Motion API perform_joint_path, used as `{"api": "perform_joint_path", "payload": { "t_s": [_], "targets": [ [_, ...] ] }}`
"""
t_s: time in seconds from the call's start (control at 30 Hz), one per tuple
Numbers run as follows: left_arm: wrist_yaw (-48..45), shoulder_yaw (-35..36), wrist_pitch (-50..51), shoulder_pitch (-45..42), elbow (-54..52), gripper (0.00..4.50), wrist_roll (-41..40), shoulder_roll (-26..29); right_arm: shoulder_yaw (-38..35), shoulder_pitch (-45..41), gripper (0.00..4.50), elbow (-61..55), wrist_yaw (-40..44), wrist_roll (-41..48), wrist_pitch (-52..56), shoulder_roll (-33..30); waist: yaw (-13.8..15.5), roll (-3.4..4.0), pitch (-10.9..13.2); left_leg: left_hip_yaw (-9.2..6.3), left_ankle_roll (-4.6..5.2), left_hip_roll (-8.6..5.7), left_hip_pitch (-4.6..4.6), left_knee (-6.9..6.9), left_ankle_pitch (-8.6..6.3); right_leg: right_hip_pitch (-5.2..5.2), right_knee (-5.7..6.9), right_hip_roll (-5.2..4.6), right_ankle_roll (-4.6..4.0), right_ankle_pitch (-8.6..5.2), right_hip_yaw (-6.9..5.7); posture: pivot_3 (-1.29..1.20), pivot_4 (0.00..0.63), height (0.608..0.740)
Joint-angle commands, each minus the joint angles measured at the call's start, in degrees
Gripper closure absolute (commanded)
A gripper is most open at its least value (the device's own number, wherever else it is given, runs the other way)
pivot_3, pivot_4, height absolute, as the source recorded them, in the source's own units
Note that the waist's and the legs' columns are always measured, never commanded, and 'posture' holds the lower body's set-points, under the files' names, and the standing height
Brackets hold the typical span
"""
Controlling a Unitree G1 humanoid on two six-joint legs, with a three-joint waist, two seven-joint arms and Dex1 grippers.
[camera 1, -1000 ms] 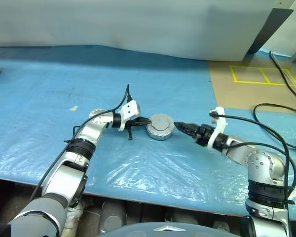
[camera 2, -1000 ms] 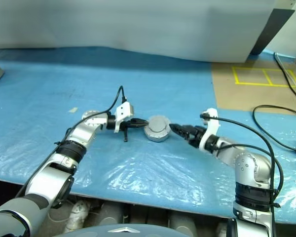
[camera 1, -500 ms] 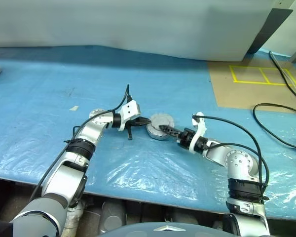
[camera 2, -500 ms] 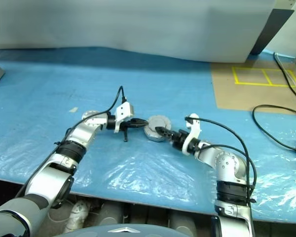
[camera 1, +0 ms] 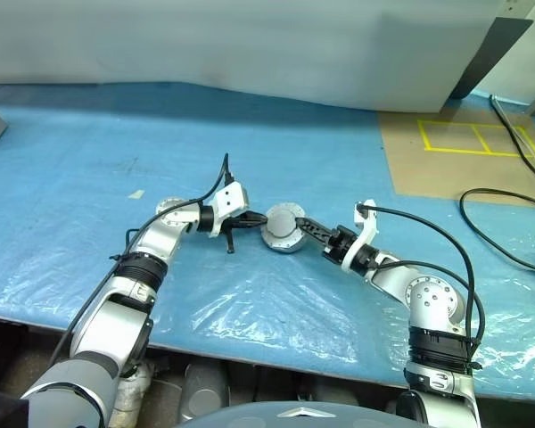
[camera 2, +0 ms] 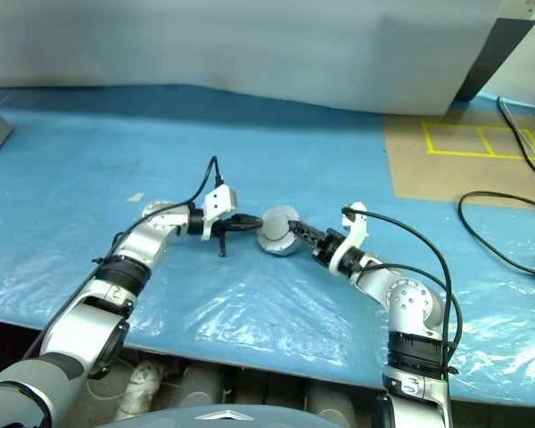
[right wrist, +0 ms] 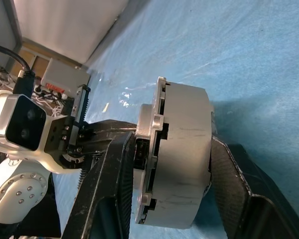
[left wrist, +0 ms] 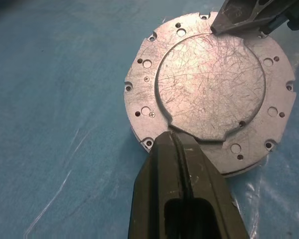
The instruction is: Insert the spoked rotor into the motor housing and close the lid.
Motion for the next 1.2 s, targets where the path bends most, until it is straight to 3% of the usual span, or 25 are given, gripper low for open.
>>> {"api": "perform_joint_path", "payload": {
  "t_s": [0.03,0.27,0.63,0.93,1.2],
  "targets": [
    [-0.02,-0.77,1.24,0.9,-0.02,4.5,0.65,-0.74,1.5,-0.2,2.7,-0.52,-0.07,1.13,0.56,0.46,-0.02,0.0,0.0,-0.01,0.0,0.0,-0.01,0.01,0.0,0.0,0.0,0.0,0.0,0.0,0.0,0.0,0.15,0.74],
    [1.48,4.19,5.49,-2.05,-1.81,4.5,-3.72,-1.91,1.7,0.07,2.7,0.54,-0.8,0.87,0.43,0.81,-0.04,0.0,0.01,0.0,0.0,0.02,-0.05,0.01,0.0,-0.02,0.0,0.0,-0.02,-0.01,-0.06,0.0,0.15,0.74],
    [-0.89,17.47,22.54,-12.0,-7.76,4.5,-18.34,4.55,0.57,-1.82,2.77,5.01,-3.3,1.35,0.22,1.27,-1.51,0.02,0.09,0.0,-0.04,0.02,-0.24,-0.05,0.01,-0.22,0.05,0.1,0.02,0.02,-0.2,0.0,0.15,0.74],
    [-0.8,17.46,38.66,-1.16,-16.45,4.5,-21.28,10.91,-4.88,-5.47,2.77,3.59,-3.47,13.39,4.86,2.92,-1.47,0.18,0.29,0.01,-0.04,0.08,-0.46,-0.07,0.01,-0.34,0.04,0.11,-0.18,-0.1,-0.33,0.0,0.15,0.74],
    [3.23,19.03,45.54,4.38,-24.85,4.5,-25.72,8.78,-6.12,-10.42,2.77,3.22,-7.49,17.45,5.04,2.47,-0.66,0.23,0.55,-0.15,-0.03,0.1,-0.95,0.24,0.02,-0.5,0.17,0.06,-0.02,0.02,-0.74,0.0,0.15,0.74]
  ]
}}
